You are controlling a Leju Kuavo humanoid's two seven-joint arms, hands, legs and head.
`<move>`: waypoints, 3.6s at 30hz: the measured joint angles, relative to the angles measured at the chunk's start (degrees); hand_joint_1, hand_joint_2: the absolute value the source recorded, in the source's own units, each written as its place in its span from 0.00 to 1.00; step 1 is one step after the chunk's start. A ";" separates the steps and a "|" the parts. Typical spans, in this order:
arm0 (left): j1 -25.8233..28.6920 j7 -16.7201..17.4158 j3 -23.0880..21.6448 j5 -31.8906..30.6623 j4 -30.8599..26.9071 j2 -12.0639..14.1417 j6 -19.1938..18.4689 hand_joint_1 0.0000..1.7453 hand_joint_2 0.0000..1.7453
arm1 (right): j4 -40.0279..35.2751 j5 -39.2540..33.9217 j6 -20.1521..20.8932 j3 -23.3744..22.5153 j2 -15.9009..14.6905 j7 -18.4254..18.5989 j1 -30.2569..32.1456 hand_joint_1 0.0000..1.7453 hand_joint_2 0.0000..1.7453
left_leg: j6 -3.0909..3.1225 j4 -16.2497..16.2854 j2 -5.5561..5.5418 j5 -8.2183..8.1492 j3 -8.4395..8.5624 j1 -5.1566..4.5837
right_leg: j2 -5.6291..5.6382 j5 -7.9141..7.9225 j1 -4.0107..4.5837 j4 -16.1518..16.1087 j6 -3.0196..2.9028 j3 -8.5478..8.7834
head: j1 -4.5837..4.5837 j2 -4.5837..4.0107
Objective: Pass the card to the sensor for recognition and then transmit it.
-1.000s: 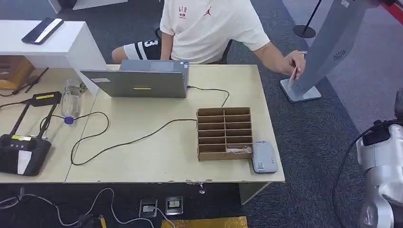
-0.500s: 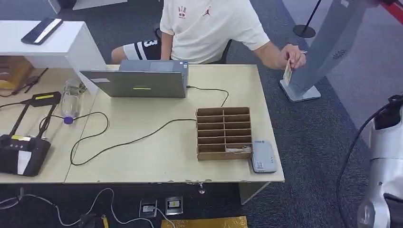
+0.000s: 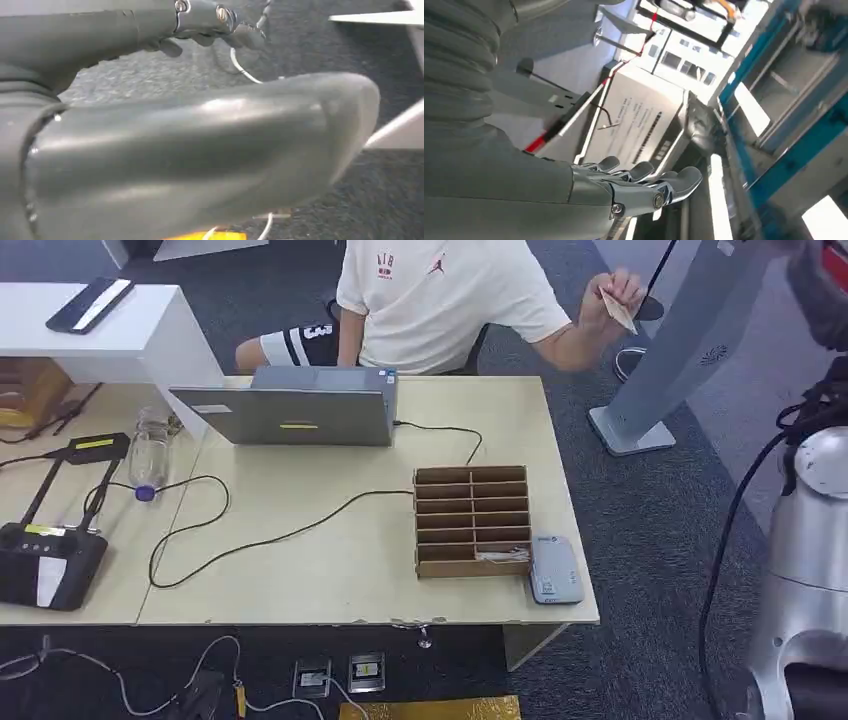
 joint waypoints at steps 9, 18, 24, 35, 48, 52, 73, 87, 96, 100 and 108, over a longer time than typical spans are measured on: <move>-1.19 0.33 -1.70 -1.38 -0.22 -0.06 -0.20 0.00 0.00 | -1.66 18.50 11.44 10.90 1.20 -2.51 3.46 0.00 1.00 | 0.00 -0.01 -0.03 0.00 -0.07 0.03 | -0.02 -0.03 0.03 0.00 -0.04 -0.03 | 0.00 0.00; -1.11 0.33 -1.77 -0.87 -0.22 -0.13 -0.22 0.00 0.00 | 1.99 20.16 10.26 16.85 2.03 -3.39 4.99 0.00 1.00 | 0.00 -0.01 -0.03 0.00 -0.12 0.03 | -0.02 -0.04 0.04 -0.01 -0.04 -0.08 | 0.02 0.00; -1.09 0.33 -1.77 -0.87 -0.22 -0.17 -0.20 0.00 0.00 | 3.92 20.25 8.32 18.47 2.38 -2.99 5.60 0.00 1.00 | -0.01 -0.01 -0.02 0.00 -0.12 0.03 | 0.00 -0.04 0.04 0.00 -0.04 -0.11 | 0.02 0.00; -1.09 0.33 -1.77 -0.87 -0.22 -0.20 -0.07 0.00 0.00 | 6.19 20.16 7.97 20.15 2.71 -2.27 6.22 1.00 1.00 | -0.01 0.00 -0.01 0.00 -0.11 0.03 | 0.01 -0.04 0.04 -0.01 -0.04 -0.13 | 0.02 0.00; -1.09 0.33 -1.77 -0.87 -0.22 -0.20 -0.09 0.00 0.00 | 6.74 19.44 8.51 20.28 2.71 -1.88 6.77 1.00 1.00 | -0.01 0.00 0.01 0.00 -0.10 0.03 | 0.08 -0.04 0.04 -0.01 -0.04 -0.14 | 0.02 0.00; -1.08 0.35 -1.77 -0.87 -0.22 -0.22 -0.09 0.00 0.00 | 6.74 19.22 8.52 20.26 2.71 -1.88 7.25 1.00 1.00 | -0.01 0.00 0.01 0.00 -0.10 0.03 | 0.09 -0.04 0.04 -0.01 -0.04 -0.15 | 0.02 0.00; 0.15 0.33 -1.77 0.79 -0.31 -0.22 -0.04 0.00 0.00 | 7.17 17.80 12.23 19.39 -0.72 0.61 13.84 1.00 1.00 | -0.02 0.00 0.05 -0.03 -0.09 0.02 | 0.11 -0.04 0.03 -0.03 -0.05 -0.17 | 0.02 0.00; 1.04 0.33 -1.68 1.62 -0.31 -0.17 -0.04 0.00 0.00 | 9.31 18.61 12.14 15.89 -7.04 2.23 21.40 1.00 1.00 | -0.02 0.00 0.07 -0.04 -0.11 0.03 | 0.12 -0.04 0.05 -0.03 -0.05 -0.19 | 0.00 0.00; 1.04 0.35 -1.66 1.18 -0.31 -0.17 -0.15 0.00 0.00 | 10.08 20.86 12.49 15.95 -7.78 2.25 23.36 1.00 1.00 | -0.02 0.00 0.09 -0.04 -0.11 0.03 | 0.14 -0.04 0.04 -0.03 -0.05 -0.20 | 0.02 0.00; 1.03 0.92 -1.66 0.99 -0.35 -0.11 -0.26 0.00 0.00 | 10.52 23.72 14.61 16.39 -7.89 2.91 24.44 1.00 1.00 | -0.02 0.00 0.08 -0.04 -0.12 0.03 | 0.14 -0.04 0.04 -0.03 -0.05 -0.19 | 0.02 0.00; 1.08 1.14 -1.66 0.88 -0.87 0.11 -0.39 0.00 0.00 | 11.52 25.54 17.35 19.28 -7.41 3.93 25.42 1.00 1.00 | -0.02 -0.01 0.08 -0.04 -0.13 0.04 | 0.13 -0.04 0.05 -0.03 -0.05 -0.20 | 0.02 0.00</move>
